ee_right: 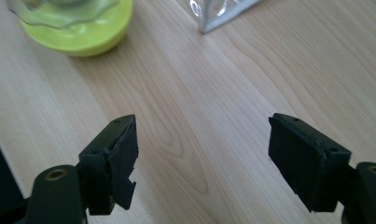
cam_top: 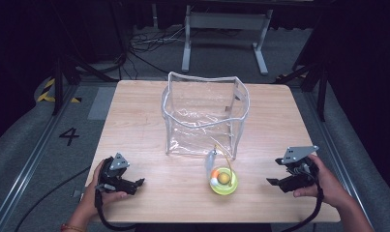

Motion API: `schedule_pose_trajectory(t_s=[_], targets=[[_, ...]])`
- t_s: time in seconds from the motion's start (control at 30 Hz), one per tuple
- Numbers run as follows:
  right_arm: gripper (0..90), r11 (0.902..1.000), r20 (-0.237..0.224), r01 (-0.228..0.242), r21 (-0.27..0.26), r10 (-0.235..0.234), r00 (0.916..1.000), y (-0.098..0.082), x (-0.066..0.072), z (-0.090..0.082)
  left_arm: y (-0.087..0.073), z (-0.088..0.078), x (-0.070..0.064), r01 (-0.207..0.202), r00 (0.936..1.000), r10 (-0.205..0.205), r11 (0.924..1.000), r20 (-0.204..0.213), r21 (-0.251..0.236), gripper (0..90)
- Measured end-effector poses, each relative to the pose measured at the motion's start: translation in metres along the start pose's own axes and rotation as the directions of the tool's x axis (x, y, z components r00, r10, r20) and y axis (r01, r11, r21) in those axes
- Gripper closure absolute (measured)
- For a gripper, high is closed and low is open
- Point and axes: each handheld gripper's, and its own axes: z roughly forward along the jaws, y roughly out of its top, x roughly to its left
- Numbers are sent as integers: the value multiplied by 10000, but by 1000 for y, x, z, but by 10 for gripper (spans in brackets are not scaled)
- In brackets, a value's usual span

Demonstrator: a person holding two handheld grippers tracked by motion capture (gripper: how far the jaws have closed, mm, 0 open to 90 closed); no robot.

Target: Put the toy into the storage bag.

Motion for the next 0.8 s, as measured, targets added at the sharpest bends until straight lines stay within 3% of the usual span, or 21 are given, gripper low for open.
schedule_pose_trajectory(t_s=[0.1,0.43,0.8], targets=[[259,9993,-317,359,114,-355,9989,12,5,-4,0,0,0,0,10000,0,10000,2,0,5],[276,9859,-536,1598,501,-1571,9861,45,24,-11,0,0,0,0,10000,0,10000,-22,0,5],[279,9717,-828,2237,754,-2175,9725,73,40,-10,0,0,0,-1,10000,1,10000,6,1,5]])
